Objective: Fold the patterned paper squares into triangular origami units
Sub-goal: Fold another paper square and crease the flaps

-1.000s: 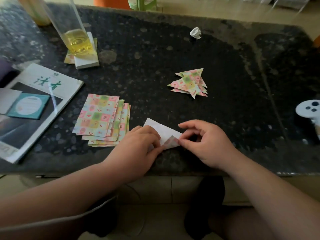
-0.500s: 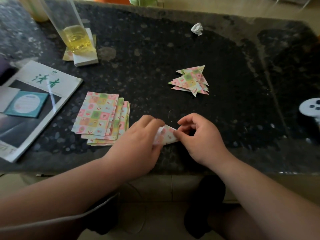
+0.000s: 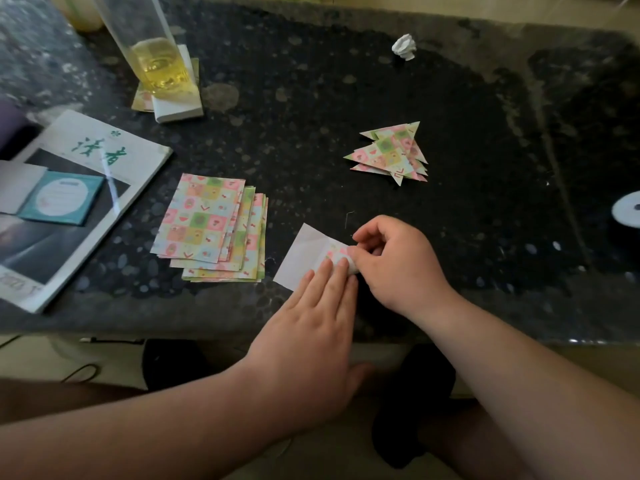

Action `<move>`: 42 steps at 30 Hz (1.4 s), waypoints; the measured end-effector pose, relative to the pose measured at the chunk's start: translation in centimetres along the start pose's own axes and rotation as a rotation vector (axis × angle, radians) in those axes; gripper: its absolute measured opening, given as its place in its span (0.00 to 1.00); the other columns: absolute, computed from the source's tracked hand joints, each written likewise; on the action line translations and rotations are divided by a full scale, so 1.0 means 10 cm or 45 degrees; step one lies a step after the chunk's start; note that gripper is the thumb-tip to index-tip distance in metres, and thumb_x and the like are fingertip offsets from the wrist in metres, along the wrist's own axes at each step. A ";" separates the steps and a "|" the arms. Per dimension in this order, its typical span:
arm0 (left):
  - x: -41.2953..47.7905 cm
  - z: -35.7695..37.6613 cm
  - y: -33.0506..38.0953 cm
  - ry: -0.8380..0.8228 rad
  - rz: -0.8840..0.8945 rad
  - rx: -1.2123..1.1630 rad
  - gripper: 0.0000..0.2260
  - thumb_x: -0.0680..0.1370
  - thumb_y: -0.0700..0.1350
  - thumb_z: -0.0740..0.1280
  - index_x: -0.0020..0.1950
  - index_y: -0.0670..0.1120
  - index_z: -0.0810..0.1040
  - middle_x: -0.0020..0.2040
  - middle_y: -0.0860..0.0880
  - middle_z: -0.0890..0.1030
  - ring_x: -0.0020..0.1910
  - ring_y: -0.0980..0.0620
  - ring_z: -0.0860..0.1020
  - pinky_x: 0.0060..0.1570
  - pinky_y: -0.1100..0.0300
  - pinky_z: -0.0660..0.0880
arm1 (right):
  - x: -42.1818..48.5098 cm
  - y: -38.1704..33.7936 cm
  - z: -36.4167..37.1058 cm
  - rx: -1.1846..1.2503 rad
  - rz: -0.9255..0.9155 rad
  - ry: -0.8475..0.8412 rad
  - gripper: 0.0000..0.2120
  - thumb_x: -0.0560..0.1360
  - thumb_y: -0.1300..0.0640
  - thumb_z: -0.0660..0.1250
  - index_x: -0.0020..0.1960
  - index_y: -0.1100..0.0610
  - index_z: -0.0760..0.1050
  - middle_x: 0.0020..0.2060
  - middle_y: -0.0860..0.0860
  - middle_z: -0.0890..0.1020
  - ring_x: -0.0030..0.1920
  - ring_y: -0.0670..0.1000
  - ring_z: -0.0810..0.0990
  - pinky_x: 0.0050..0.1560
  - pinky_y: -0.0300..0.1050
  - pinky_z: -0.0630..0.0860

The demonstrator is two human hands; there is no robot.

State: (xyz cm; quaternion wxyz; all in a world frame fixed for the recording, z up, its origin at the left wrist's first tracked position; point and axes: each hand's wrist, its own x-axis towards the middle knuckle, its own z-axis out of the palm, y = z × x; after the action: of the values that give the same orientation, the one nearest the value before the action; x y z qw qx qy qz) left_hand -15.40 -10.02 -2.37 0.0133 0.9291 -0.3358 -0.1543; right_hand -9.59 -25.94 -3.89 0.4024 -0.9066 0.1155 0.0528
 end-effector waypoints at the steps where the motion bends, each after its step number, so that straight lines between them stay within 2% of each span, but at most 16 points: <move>1: 0.00 -0.01 0.01 -0.025 -0.002 -0.017 0.43 0.82 0.67 0.49 0.79 0.39 0.31 0.78 0.40 0.28 0.78 0.43 0.28 0.76 0.49 0.30 | 0.01 -0.01 -0.01 -0.007 0.015 -0.014 0.05 0.76 0.54 0.74 0.48 0.48 0.79 0.39 0.43 0.81 0.38 0.43 0.79 0.44 0.41 0.79; 8: 0.02 -0.01 -0.02 -0.134 -0.032 -0.042 0.43 0.82 0.67 0.49 0.79 0.39 0.30 0.78 0.40 0.28 0.77 0.44 0.26 0.78 0.48 0.33 | 0.10 -0.12 -0.33 -0.184 0.133 -0.311 0.07 0.74 0.51 0.77 0.47 0.48 0.80 0.39 0.45 0.83 0.40 0.44 0.82 0.37 0.38 0.72; 11: 0.03 0.00 -0.02 -0.156 -0.026 -0.020 0.43 0.82 0.67 0.49 0.79 0.38 0.31 0.79 0.39 0.29 0.77 0.43 0.27 0.78 0.48 0.33 | 0.10 -0.13 -0.34 -0.178 0.146 -0.363 0.07 0.73 0.55 0.78 0.47 0.48 0.80 0.40 0.46 0.84 0.41 0.46 0.83 0.39 0.41 0.76; 14: 0.03 0.02 -0.02 -0.150 -0.024 0.010 0.43 0.82 0.67 0.48 0.79 0.38 0.31 0.79 0.38 0.29 0.78 0.42 0.27 0.79 0.47 0.34 | 0.09 -0.12 -0.29 -0.170 0.131 -0.331 0.08 0.75 0.59 0.75 0.48 0.48 0.80 0.41 0.45 0.84 0.42 0.45 0.84 0.42 0.40 0.78; 17: 0.04 0.03 -0.02 -0.163 -0.026 0.024 0.43 0.82 0.67 0.48 0.79 0.38 0.32 0.79 0.38 0.30 0.78 0.42 0.28 0.79 0.47 0.34 | 0.09 -0.12 -0.25 -0.153 0.130 -0.263 0.08 0.76 0.58 0.75 0.50 0.47 0.80 0.43 0.44 0.83 0.44 0.43 0.82 0.41 0.37 0.76; 25: 0.05 0.08 -0.04 -0.140 -0.037 0.028 0.43 0.82 0.67 0.48 0.79 0.36 0.33 0.79 0.35 0.32 0.79 0.39 0.30 0.79 0.44 0.40 | 0.11 -0.11 -0.17 -0.143 0.054 -0.161 0.09 0.76 0.59 0.74 0.47 0.46 0.79 0.42 0.43 0.82 0.44 0.43 0.81 0.41 0.36 0.75; 28: 0.06 0.04 -0.03 -0.138 -0.041 0.055 0.43 0.82 0.67 0.47 0.79 0.36 0.33 0.80 0.36 0.32 0.79 0.40 0.30 0.79 0.44 0.37 | 0.10 -0.10 -0.13 -0.135 0.037 -0.121 0.09 0.77 0.59 0.73 0.47 0.46 0.79 0.42 0.43 0.82 0.44 0.43 0.81 0.43 0.37 0.77; 32: 0.07 -0.05 -0.04 -0.110 -0.042 0.042 0.42 0.83 0.66 0.48 0.79 0.36 0.33 0.80 0.37 0.33 0.79 0.41 0.31 0.74 0.51 0.29 | 0.08 -0.10 -0.10 -0.152 -0.045 -0.092 0.08 0.78 0.59 0.72 0.48 0.45 0.78 0.43 0.41 0.80 0.44 0.42 0.80 0.42 0.33 0.73; 35: 0.07 -0.05 -0.07 -0.105 -0.041 0.031 0.42 0.83 0.67 0.47 0.80 0.36 0.34 0.81 0.37 0.35 0.80 0.42 0.33 0.76 0.50 0.32 | 0.08 -0.10 -0.08 -0.160 -0.061 -0.094 0.08 0.79 0.59 0.71 0.48 0.45 0.78 0.43 0.41 0.80 0.44 0.41 0.79 0.42 0.33 0.73; 39: 0.11 -0.04 -0.19 -0.091 -0.117 -0.137 0.43 0.80 0.71 0.50 0.83 0.44 0.38 0.83 0.44 0.38 0.81 0.45 0.36 0.81 0.47 0.42 | 0.09 -0.09 -0.05 -0.184 -0.066 -0.082 0.07 0.79 0.59 0.70 0.50 0.46 0.80 0.43 0.40 0.79 0.44 0.41 0.79 0.43 0.33 0.74; 42: 0.16 -0.06 -0.35 -0.082 -0.095 -0.164 0.42 0.78 0.72 0.51 0.83 0.48 0.43 0.83 0.46 0.40 0.81 0.44 0.36 0.81 0.45 0.44 | 0.09 -0.09 -0.04 -0.181 -0.065 -0.069 0.07 0.79 0.59 0.70 0.50 0.47 0.80 0.42 0.40 0.79 0.43 0.41 0.78 0.42 0.32 0.73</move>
State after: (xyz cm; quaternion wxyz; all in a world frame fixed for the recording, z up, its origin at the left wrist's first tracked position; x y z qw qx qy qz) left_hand -11.90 -8.41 -2.66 0.0563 0.9328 -0.2905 -0.2056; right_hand -8.50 -25.83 -3.18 0.3414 -0.9337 0.0774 0.0752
